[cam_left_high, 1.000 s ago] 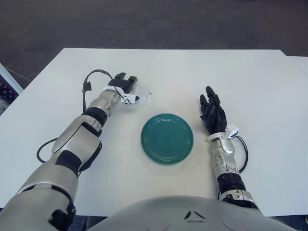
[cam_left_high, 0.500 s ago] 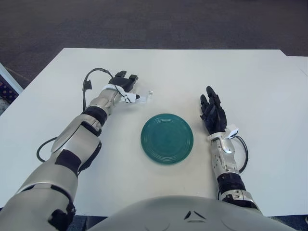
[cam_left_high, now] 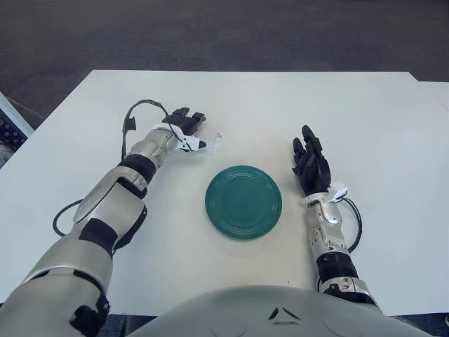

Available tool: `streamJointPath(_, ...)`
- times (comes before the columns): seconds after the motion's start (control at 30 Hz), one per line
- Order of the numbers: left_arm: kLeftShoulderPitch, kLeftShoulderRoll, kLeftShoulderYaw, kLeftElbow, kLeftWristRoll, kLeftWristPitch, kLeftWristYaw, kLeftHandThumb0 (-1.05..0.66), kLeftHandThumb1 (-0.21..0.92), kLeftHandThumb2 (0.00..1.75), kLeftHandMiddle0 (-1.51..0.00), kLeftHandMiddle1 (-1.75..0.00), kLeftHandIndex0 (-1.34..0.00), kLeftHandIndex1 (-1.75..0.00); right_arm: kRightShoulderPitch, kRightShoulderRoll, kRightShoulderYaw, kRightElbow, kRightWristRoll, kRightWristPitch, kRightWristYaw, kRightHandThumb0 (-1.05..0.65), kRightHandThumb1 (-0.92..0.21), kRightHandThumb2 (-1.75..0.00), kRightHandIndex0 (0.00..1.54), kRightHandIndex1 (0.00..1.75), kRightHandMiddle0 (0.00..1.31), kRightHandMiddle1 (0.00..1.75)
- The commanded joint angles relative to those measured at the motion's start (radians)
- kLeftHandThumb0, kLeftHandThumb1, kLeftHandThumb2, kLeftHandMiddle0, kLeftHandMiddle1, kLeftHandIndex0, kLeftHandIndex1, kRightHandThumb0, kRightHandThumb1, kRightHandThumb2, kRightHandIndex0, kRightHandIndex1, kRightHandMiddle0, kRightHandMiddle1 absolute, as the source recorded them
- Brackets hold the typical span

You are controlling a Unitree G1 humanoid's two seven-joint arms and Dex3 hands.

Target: Put the charger into the plate.

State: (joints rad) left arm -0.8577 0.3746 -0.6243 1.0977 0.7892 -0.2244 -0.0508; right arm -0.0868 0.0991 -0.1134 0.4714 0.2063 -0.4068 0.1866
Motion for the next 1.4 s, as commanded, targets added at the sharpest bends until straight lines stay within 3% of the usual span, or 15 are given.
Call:
streamJointPath(0.0, -0.021, 0.029, -0.001, -0.011, -0.006, -0.030, -0.046, -1.05, 0.92, 0.71, -0.02, -0.01, -0.10, -0.70, 0.145, 0.029, 0.014, 0.096, -0.007, 0.090, -0.011, -0.98, -0.92, -1.04, 0.00, 0.00, 0.00, 0.13)
streamJointPath(0.23, -0.021, 0.043, -0.005, -0.015, 0.002, -0.075, -0.079, -1.05, 0.92, 0.70, -0.05, -0.02, -0.16, -0.74, 0.149, 0.029, 0.018, 0.087, -0.011, 0.098, -0.016, -0.99, -0.92, -1.04, 0.00, 0.00, 0.00, 0.14)
streamJointPath(0.6, -0.025, 0.058, -0.029, -0.016, 0.032, -0.110, -0.084, -1.05, 0.92, 0.72, -0.05, -0.01, -0.15, -0.74, 0.154, 0.035, 0.015, 0.085, 0.007, 0.098, 0.004, -0.98, -0.92, -1.02, 0.00, 0.00, 0.00, 0.13)
streamJointPath(1.37, -0.026, 0.034, -0.041, 0.020, 0.045, -0.099, -0.026, -1.05, 0.92, 0.75, -0.04, 0.00, -0.14, -0.73, 0.156, 0.042, 0.005, 0.097, 0.025, 0.086, 0.019, -0.95, -0.92, -1.01, 0.01, 0.00, 0.00, 0.16)
